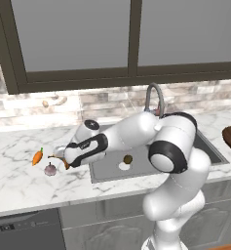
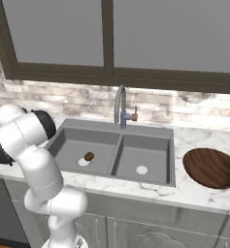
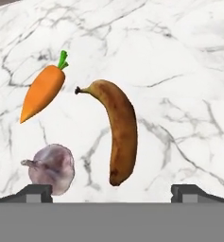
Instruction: There is a mixed pile of frozen fruits and vegetables on the counter. Locate all the frozen vegetables and place the items in a bowl on the counter. Take all the frozen fruits and defrost them in a running sink.
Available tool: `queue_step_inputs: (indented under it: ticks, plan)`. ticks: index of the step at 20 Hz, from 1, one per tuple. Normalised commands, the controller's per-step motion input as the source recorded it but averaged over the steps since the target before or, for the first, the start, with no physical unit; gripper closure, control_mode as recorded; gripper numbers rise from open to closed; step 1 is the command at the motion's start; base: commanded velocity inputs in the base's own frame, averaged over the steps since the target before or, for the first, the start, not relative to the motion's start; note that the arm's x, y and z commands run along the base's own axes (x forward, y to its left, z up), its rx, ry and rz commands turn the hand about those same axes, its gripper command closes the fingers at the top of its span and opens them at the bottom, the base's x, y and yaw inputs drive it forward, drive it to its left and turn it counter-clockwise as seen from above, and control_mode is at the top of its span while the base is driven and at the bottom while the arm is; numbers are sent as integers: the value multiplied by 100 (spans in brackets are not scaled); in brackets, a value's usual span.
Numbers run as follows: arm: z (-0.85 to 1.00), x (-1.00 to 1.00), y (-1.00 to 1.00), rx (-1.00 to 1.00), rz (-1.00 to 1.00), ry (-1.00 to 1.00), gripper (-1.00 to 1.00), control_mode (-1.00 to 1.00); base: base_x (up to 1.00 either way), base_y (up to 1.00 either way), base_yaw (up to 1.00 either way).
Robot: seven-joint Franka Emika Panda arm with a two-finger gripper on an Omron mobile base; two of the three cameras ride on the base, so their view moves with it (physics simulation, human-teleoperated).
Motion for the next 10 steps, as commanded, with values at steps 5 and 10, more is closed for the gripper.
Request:
queue_step_inputs:
  ticks: [5,10]
  plan:
    - [-10,14,15,0,0,1,-100,-100,0,0,0]
    - [-12,14,6,0,0,0,-100,-100,0,0,0]
